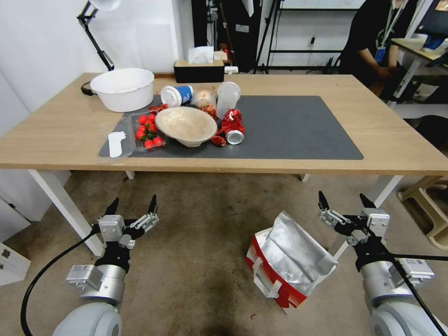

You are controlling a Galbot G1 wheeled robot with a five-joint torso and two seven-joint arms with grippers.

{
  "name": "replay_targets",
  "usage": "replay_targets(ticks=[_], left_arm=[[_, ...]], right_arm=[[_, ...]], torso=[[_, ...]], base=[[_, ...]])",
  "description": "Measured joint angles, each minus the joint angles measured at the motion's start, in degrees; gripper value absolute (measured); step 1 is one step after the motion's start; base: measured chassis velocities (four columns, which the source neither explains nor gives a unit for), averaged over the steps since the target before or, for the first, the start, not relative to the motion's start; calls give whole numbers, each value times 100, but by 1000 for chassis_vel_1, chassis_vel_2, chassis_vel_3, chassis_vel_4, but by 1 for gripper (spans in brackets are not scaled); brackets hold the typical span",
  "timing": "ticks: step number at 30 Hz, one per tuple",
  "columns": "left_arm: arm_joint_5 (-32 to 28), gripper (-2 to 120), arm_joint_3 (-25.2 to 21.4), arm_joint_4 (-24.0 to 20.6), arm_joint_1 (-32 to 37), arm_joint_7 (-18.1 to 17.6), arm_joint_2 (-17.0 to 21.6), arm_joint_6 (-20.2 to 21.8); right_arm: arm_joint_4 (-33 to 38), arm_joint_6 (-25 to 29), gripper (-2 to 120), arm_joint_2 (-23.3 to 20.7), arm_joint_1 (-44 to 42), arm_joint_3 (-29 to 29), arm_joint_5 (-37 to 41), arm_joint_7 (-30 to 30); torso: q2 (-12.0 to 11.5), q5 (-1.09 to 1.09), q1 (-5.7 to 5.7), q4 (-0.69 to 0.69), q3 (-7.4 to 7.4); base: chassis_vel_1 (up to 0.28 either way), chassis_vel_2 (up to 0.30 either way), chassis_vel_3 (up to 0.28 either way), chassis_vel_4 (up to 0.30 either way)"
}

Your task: Pick up the food delivery bag from the floor and place it on the table.

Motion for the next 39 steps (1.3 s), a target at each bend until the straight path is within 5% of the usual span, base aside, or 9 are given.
replay_targets(ticks=[39], left_arm=[[7, 100, 9, -71, 117, 55, 60, -191]], right_arm=[[26, 66, 100, -38, -84, -8, 17, 2]], torso=[[-927, 0, -344, 0, -583]], base=[[0, 0, 0, 0]])
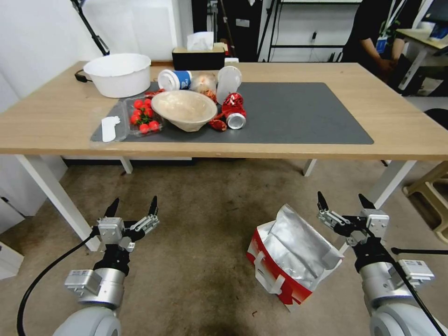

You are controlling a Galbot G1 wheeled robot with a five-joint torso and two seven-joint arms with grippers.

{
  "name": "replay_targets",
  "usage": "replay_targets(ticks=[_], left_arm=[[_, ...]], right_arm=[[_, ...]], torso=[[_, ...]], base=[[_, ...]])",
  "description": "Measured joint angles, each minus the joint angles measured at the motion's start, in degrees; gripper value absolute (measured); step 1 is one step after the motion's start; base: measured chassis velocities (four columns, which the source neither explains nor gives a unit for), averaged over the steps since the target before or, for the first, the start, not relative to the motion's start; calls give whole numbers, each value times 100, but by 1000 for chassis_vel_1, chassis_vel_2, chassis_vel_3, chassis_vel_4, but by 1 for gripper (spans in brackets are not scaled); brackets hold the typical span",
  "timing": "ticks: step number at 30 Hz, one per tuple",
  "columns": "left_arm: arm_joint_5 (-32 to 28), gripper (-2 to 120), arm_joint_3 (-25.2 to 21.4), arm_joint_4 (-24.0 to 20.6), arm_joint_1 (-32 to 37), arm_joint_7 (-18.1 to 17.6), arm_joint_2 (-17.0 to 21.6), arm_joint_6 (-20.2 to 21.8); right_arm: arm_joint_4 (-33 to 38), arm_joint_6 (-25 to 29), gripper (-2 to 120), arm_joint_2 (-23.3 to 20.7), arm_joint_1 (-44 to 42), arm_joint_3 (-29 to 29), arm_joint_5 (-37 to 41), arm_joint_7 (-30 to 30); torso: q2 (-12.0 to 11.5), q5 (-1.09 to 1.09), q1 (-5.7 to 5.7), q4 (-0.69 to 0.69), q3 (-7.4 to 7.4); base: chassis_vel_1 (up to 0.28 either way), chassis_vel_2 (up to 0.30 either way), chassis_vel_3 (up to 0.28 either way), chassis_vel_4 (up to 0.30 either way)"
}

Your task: Pick up the food delivery bag from the floor and place it on the table.

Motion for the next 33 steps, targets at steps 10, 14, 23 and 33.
replay_targets(ticks=[10, 14, 23, 33], left_arm=[[-5, 100, 3, -1, -14, 5, 1, 9], [-6, 100, 6, 20, -12, 8, -4, 9], [-9, 100, 7, 67, -28, 12, -4, 6], [-11, 100, 13, 122, -56, 19, -4, 7]], right_arm=[[0, 20, 100, -2, -5, 23, 5, 0], [-9, 25, 100, 4, -7, 12, 5, 0], [-35, 26, 100, 4, 3, -2, -4, -1], [-84, 28, 100, 2, 20, -9, -14, -3]], torso=[[-219, 0, -77, 0, -141], [-316, 0, -111, 0, -203], [-521, 0, -177, 0, -342], [-767, 0, -253, 0, -514]], base=[[0, 0, 0, 0], [0, 0, 0, 0], [0, 0, 0, 0], [0, 0, 0, 0]])
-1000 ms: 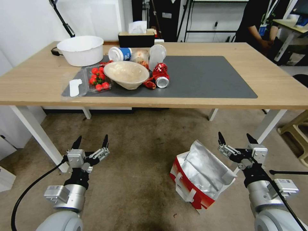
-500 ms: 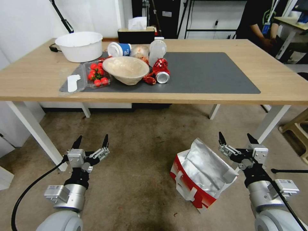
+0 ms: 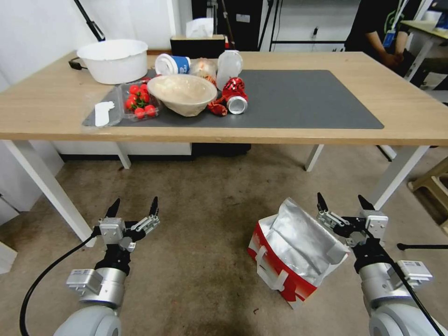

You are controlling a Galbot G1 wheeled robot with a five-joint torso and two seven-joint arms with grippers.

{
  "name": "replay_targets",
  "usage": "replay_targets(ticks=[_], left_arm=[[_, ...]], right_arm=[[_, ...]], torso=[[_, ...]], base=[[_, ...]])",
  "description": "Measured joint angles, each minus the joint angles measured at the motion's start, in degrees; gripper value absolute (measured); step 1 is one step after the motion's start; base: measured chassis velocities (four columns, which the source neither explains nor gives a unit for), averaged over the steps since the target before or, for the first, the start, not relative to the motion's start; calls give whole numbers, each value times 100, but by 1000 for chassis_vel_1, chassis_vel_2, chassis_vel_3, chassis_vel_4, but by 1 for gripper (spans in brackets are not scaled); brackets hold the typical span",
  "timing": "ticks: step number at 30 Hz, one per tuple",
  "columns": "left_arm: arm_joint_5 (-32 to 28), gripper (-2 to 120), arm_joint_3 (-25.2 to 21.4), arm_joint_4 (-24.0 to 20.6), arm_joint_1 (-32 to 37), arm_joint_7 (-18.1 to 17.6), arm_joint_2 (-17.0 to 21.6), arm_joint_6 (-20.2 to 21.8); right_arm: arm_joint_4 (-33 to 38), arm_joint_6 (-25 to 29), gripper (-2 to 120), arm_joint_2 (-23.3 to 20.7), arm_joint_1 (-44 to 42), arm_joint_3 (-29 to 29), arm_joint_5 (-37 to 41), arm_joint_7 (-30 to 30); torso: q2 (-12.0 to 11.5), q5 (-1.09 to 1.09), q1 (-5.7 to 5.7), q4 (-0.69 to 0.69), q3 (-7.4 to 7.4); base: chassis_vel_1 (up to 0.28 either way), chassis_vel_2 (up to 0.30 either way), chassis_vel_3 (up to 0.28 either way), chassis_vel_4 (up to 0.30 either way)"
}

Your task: Pick up the food delivery bag from the floor and place it on the table.

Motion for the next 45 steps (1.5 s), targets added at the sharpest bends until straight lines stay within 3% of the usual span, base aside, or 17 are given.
replay_targets(ticks=[20, 40, 45], left_arm=[[-1, 100, 3, 71, -27, 9, -15, 0], [0, 100, 6, 79, -26, 11, -23, -3], [0, 100, 3, 79, -26, 13, -18, -8]], right_arm=[[-57, 5, 100, -14, 27, -13, -12, -3], [-60, 17, 100, -17, 20, -10, -12, -6], [-60, 28, 100, -18, 10, -9, -13, -9]], torso=[[-430, 0, -118, 0, -312], [-659, 0, -170, 0, -488], [-874, 0, -216, 0, -657]], base=[[0, 0, 0, 0], [0, 0, 0, 0], [0, 0, 0, 0]])
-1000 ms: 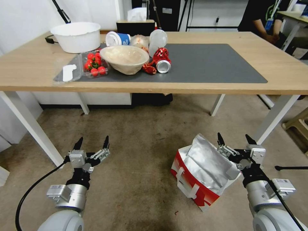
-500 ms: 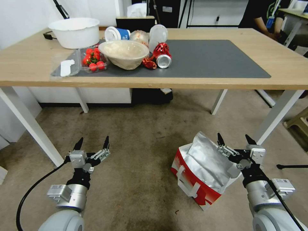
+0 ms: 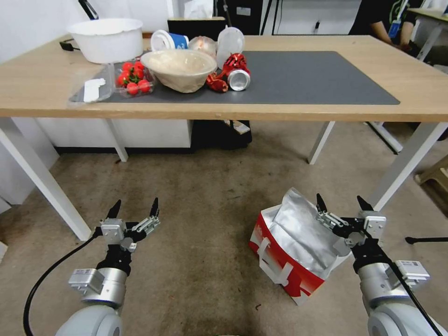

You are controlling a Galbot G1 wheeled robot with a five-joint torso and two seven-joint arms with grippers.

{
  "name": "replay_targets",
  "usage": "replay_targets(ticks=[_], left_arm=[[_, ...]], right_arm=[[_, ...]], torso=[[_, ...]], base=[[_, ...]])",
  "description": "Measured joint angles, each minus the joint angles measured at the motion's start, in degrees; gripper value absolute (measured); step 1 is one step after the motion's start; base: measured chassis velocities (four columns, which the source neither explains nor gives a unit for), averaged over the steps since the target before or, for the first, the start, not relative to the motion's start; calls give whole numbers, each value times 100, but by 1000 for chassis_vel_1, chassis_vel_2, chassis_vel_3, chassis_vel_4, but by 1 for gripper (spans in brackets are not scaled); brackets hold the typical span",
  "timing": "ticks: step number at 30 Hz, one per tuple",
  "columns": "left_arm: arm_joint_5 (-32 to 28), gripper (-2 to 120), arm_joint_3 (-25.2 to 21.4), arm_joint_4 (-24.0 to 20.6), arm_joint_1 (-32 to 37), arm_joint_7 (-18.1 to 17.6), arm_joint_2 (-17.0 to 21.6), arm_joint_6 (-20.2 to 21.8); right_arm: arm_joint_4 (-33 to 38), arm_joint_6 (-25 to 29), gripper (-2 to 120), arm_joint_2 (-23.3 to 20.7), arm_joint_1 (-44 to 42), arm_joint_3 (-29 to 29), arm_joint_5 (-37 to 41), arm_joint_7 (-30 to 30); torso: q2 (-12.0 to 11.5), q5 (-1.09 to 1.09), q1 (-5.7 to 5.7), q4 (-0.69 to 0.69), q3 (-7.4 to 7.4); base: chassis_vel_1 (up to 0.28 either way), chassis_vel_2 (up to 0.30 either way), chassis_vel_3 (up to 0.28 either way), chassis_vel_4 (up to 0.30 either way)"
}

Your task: Pick up the food delivery bag from the floor and place it on the table.

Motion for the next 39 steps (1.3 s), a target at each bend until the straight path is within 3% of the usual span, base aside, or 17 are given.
replay_targets(ticks=[12, 25, 39], left_arm=[[0, 100, -3, -1, 6, 2, -12, -15], [0, 100, -5, 62, -27, 3, -8, -20], [-15, 100, -14, 143, -81, 3, 41, -9]], right_arm=[[-8, 16, 100, -43, -11, 6, -1, -5], [-47, -1, 100, -66, 30, 5, -1, -8], [-126, -12, 100, -34, 96, 1, -14, -24]], torso=[[-405, 0, -62, 0, -344], [-688, 0, -74, 0, -616], [-774, 0, -97, 0, -621]], base=[[0, 0, 0, 0], [0, 0, 0, 0], [0, 0, 0, 0]])
